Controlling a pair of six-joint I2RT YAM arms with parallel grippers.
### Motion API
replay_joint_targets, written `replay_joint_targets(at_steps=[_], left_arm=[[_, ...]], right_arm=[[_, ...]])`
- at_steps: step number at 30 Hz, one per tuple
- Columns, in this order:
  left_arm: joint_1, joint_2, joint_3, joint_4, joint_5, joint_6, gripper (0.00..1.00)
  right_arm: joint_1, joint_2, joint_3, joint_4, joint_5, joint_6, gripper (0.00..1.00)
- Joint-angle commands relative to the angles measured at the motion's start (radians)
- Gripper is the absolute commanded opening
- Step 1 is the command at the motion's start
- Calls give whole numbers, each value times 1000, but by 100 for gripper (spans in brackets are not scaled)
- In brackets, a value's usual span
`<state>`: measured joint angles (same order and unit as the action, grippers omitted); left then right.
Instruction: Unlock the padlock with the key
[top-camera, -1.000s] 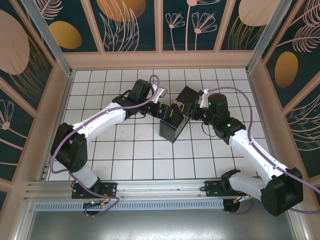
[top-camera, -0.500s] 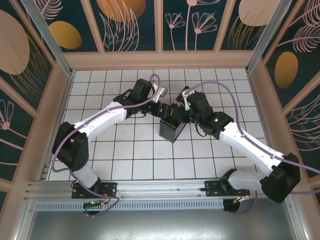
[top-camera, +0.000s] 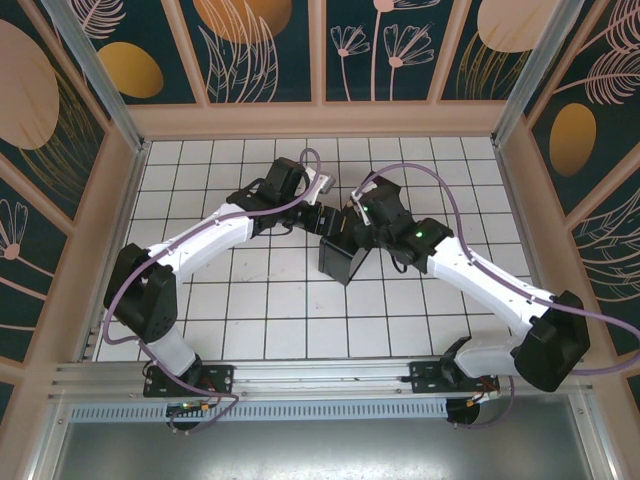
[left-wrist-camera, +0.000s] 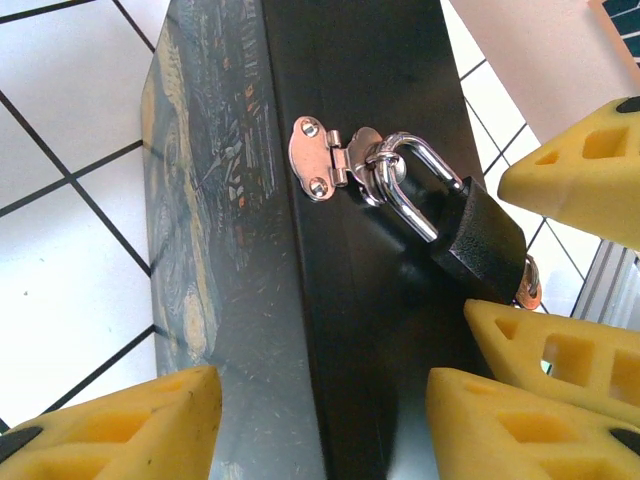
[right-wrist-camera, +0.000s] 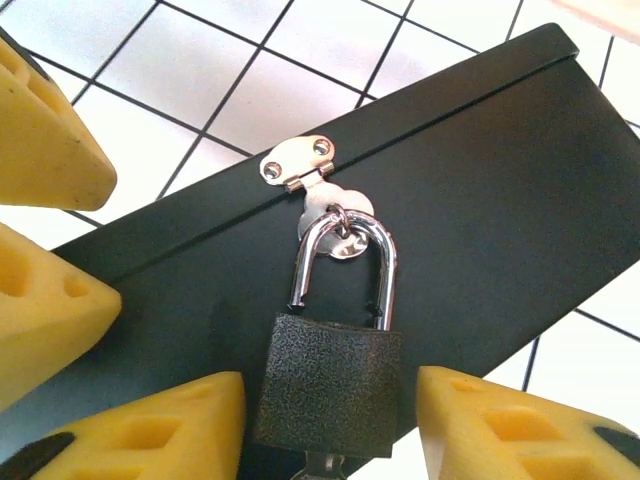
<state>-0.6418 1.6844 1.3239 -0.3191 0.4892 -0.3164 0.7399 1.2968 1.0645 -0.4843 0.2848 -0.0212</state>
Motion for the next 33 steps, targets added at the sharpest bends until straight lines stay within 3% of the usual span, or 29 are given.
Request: replay_joint_targets(at_steps=[1, 11, 19, 28, 33], left_arm=[[0, 6, -2, -15, 0, 19, 57], [4, 2, -9, -15, 2, 25, 56], [5, -5, -19, -14, 1, 25, 55], [4, -2, -19, -9, 5, 24, 54], [6, -6, -10, -12, 4, 24, 54]], right_arm=[[3, 34, 30, -67, 70, -22, 42], [-54, 17, 49, -80, 53, 56, 28], [-187, -73, -1, 17, -201, 166, 22], [-332, -107, -52, 99, -396, 271, 21], [-374, -117, -94, 158, -500, 303, 29]])
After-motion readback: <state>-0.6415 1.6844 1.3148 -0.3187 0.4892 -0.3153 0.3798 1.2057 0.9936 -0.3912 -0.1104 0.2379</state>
